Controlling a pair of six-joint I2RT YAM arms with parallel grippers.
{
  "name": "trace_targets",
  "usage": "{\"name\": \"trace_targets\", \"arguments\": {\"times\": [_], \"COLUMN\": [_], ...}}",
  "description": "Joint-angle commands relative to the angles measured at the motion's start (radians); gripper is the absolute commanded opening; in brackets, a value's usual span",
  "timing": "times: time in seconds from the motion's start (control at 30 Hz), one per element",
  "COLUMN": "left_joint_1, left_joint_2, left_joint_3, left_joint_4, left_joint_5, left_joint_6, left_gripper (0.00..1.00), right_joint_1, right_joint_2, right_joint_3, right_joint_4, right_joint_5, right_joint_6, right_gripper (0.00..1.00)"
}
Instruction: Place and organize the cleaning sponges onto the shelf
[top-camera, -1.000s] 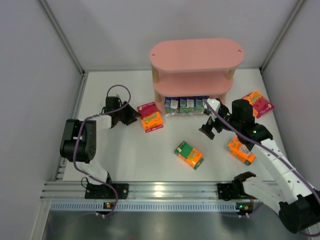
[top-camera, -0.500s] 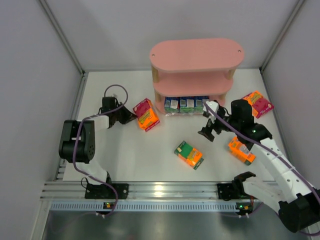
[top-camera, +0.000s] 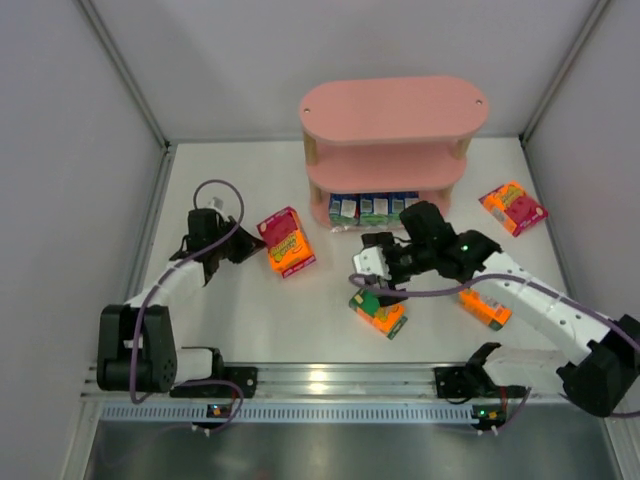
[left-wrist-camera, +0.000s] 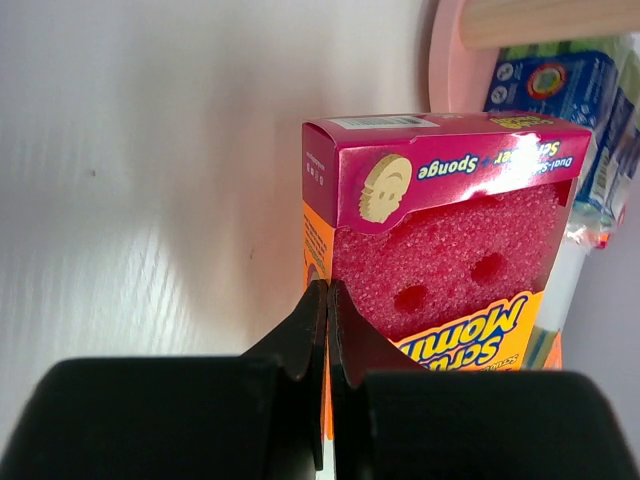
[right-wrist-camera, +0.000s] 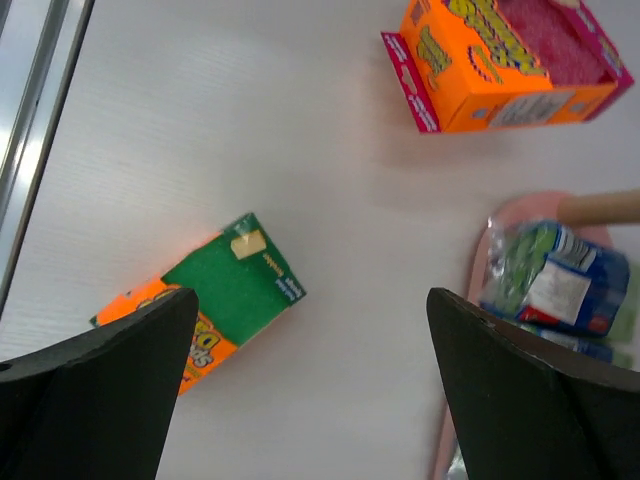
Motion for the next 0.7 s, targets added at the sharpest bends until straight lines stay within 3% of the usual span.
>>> {"name": "trace_targets", "arguments": {"times": [0.0,0.07,0.27,0.67], "left_joint_1": [0.005,0.003,0.0,-0.021], "left_joint_2": [-0.097,-0.155,-0.32,-0.453], "left_joint_3": [-0.038,-0.055,-0.112,-0.167], "left_joint_4": [-0.085,-0.119,-0.231,-0.291], "left_joint_5": [0.036,0.057,0.12,0.165], "left_joint_6": [0.004,0.001,-0.005,-0.037], "left_gripper": [0.0,0.0,0.0,0.0], "right_joint_1": [0.193,0.315,0.508,0.571], "right_joint_2": [0.096,0.153,0.421,0.613], "right_joint_3": [0.133,0.182,0.403,0.534], "right_joint_4": [0.018,0.018,0.007,0.068], "right_joint_5": [0.204,0.299,0.405,0.569], "right_joint_6": [-0.099,-0.133,-0.13,-0.081], "right_gripper": [1.0,1.0,0.99,0.98]}}
